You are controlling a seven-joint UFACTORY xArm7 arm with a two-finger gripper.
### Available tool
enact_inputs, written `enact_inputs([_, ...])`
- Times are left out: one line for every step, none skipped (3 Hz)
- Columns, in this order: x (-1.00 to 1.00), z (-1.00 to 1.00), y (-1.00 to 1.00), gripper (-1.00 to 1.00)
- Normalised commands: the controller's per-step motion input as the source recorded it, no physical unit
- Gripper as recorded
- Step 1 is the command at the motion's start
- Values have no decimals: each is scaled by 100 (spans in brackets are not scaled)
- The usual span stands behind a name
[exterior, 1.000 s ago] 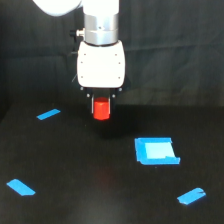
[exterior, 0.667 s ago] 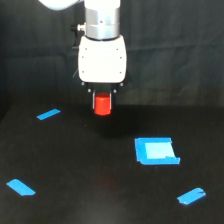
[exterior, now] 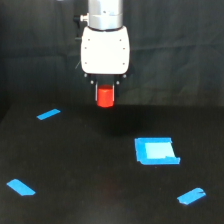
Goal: Pick up the red object from the table
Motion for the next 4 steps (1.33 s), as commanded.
enact_inputs([1,39,2,-95])
enact_inputs([3,25,0,-97])
enact_inputs([1,24,6,-89])
enact_inputs([1,13,1,-96])
